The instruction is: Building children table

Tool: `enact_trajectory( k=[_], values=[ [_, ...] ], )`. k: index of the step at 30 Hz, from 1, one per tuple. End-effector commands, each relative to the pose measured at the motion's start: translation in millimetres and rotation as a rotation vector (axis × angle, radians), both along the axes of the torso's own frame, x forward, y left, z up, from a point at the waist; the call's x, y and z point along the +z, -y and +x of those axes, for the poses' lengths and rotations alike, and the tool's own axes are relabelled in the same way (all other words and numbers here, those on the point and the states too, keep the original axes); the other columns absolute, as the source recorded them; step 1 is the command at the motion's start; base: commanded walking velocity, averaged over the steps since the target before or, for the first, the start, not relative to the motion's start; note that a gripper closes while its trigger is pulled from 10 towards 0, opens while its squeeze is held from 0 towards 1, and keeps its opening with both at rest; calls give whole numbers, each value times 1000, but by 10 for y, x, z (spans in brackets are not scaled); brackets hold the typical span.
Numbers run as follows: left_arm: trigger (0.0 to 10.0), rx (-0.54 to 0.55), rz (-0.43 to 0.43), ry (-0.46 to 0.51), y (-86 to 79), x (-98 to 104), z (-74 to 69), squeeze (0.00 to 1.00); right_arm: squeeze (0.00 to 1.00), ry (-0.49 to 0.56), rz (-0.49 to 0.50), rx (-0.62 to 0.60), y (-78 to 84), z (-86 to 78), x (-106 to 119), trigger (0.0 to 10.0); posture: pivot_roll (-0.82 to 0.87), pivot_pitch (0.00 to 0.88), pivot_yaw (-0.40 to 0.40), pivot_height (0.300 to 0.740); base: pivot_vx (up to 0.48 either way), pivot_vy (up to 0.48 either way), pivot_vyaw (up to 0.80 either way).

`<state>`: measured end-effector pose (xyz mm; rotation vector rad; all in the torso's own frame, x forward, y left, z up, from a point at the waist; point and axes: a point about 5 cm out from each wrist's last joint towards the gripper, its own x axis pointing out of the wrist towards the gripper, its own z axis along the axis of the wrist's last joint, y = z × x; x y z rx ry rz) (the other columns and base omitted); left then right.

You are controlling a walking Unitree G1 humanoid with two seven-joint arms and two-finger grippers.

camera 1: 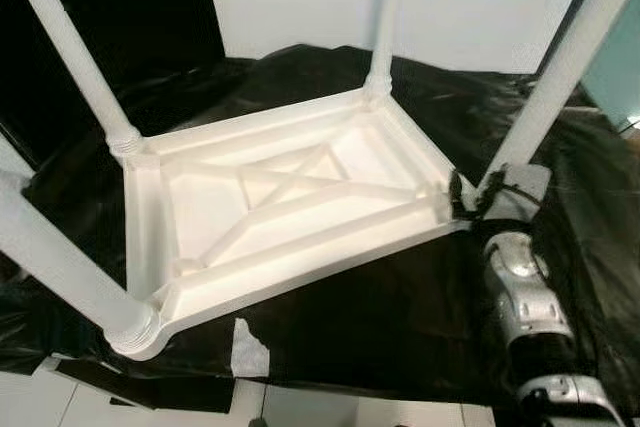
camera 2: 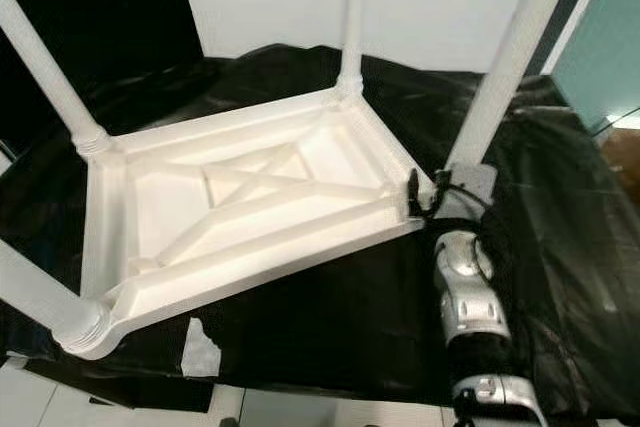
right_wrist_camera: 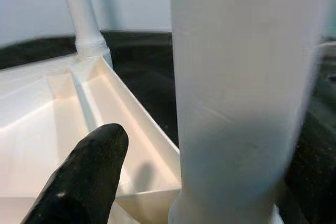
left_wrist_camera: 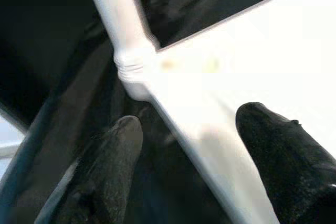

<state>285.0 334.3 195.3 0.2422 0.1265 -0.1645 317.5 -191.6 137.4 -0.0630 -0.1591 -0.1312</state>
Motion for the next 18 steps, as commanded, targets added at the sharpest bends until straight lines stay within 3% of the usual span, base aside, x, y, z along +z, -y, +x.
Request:
enact_trajectory(
  k=[1,4,9,18],
  values=[
    [10000,49,-13,7,26,-85,69,0,0,34,14,16,-56,-24,45,10000,12,29,13,740,0,0,0],
    [10000,39,-96,63,174,-140,264,0,0,0,12,35,-127,-128,-8,10000,-8,30,5,740,0,0,0],
    [10000,47,-161,87,333,-229,431,0,0,-52,-12,71,-224,-332,-123,10000,-27,30,3,740,0,0,0],
    [10000,4,-197,105,548,-316,574,0,0,-105,-6,104,-333,-642,-209,10000,-50,37,8,740,0,0,0]
  ],
)
